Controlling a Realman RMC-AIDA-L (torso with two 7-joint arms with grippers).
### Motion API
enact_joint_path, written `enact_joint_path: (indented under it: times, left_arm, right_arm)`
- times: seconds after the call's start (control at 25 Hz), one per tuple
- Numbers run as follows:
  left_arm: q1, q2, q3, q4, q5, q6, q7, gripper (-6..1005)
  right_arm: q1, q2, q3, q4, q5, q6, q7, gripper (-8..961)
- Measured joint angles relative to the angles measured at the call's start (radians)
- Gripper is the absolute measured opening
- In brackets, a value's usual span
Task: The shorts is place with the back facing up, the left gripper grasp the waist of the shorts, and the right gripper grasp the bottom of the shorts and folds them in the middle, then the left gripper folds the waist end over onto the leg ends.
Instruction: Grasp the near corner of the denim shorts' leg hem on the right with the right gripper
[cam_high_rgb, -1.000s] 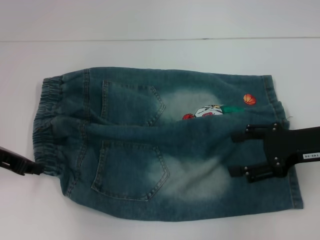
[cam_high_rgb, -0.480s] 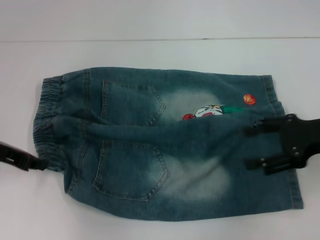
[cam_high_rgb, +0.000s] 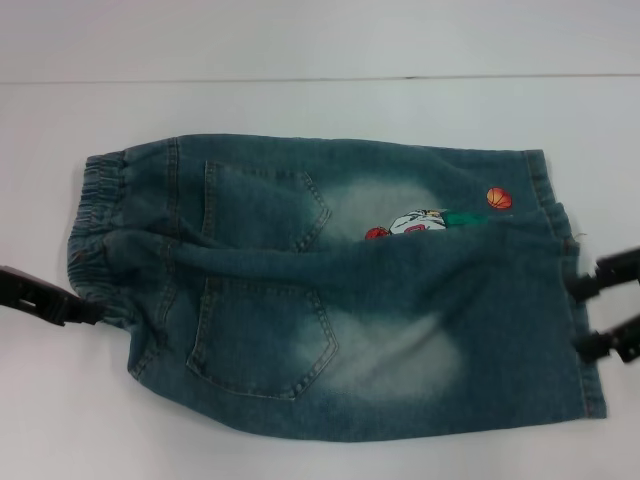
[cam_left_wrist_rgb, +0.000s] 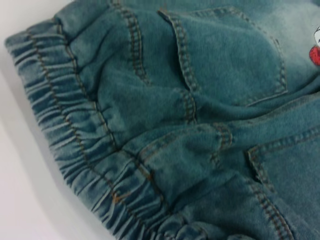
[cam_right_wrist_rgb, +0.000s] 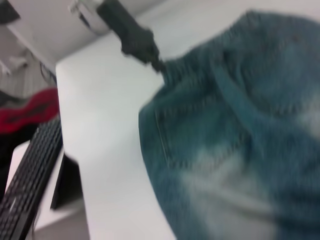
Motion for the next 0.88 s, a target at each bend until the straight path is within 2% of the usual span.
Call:
enact_joint_path:
  times: [0.2,0.44,0.56,0.88]
  left_arm:
    - [-0.013,0.000,-0.001,0.004,-0.002,0.002,-0.004,28]
    - [-0.026,0.000,-0.002,0.004,-0.021,-0.001,-0.018,29]
    - [-0.034,0.000,-0.001,0.005,-0.025,-0.003,-0.026,29]
    - [-0.055,-0.002,0.001,0.004,-0.040,-0.008,-0.033,29]
  right_arm:
    - [-0.008,-0.028,-0.142,0.004,-0.017,0.000,0.056,942]
    - [0.000,-0.029,-0.169,0.009,-0.161,0.000,0.081,941]
    - [0.010,-0.018,-0.170,0.019,-0.241,0.001,0.083,942]
    - [0.047,0.036,-0.171,0.022,-0.410,0.004,0.089,941]
